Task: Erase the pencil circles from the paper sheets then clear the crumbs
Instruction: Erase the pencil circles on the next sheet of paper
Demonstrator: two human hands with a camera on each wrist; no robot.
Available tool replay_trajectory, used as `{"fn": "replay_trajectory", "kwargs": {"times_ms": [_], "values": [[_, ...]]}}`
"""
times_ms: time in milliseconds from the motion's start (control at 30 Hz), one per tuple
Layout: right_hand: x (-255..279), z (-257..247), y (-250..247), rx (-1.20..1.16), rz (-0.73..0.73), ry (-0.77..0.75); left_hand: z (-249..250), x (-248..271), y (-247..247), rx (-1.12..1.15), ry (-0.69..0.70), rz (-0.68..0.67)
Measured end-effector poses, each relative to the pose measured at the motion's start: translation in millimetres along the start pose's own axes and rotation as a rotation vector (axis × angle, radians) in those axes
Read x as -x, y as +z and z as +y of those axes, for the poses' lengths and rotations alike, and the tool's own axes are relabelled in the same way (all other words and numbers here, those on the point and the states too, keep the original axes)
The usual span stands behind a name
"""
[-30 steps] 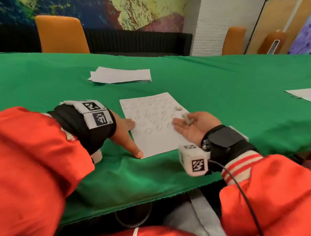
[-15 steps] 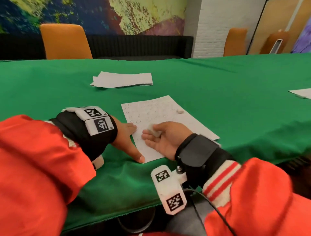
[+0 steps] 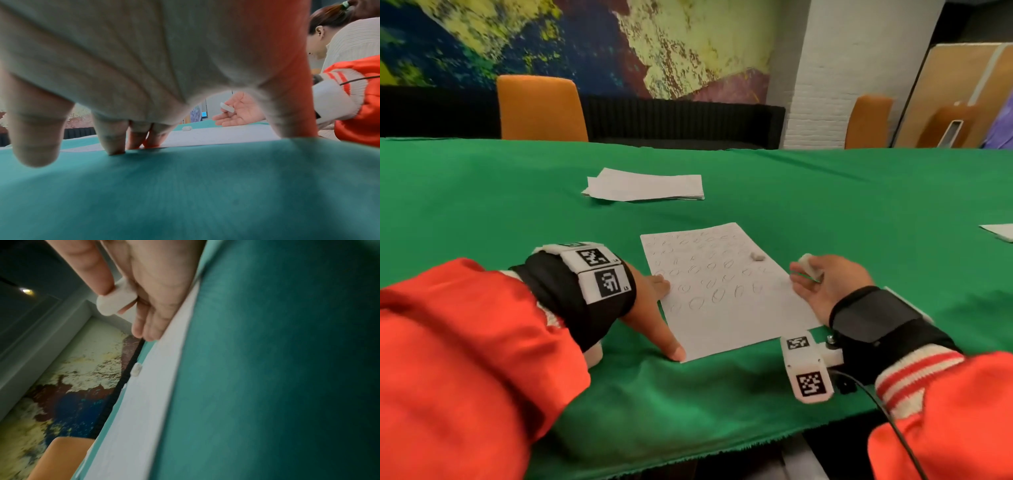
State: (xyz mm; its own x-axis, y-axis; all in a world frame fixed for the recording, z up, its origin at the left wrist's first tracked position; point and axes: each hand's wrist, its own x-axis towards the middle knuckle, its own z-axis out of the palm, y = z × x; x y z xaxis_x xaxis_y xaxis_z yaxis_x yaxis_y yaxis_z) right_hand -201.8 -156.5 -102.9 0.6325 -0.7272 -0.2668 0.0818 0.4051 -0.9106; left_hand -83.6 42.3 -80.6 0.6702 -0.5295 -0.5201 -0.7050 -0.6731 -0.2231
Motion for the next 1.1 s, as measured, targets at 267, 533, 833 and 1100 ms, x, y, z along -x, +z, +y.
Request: {"fn": "replay_trajectory", "kwargs": {"times_ms": [267, 533, 833, 1100], "values": [[26.0, 13.0, 35.5, -0.186, -0.34, 0.203, 3.1, 5.1, -2.7, 0.015, -0.02, -0.014], [35.8, 45.1, 63.3, 0.006, -0.457, 0.417, 3.8, 4.1, -2.0, -0.03, -0.029, -0.018], [11.1, -0.3, 25.1, -0.221, -0.108, 0.115, 2.3, 1.4, -1.0, -0.021, -0.013, 0.0], [-3.0, 12.8, 12.6, -0.084, -0.164, 0.121, 1.5, -2.0, 0.4, 0.011, -0.003, 0.018]]}}
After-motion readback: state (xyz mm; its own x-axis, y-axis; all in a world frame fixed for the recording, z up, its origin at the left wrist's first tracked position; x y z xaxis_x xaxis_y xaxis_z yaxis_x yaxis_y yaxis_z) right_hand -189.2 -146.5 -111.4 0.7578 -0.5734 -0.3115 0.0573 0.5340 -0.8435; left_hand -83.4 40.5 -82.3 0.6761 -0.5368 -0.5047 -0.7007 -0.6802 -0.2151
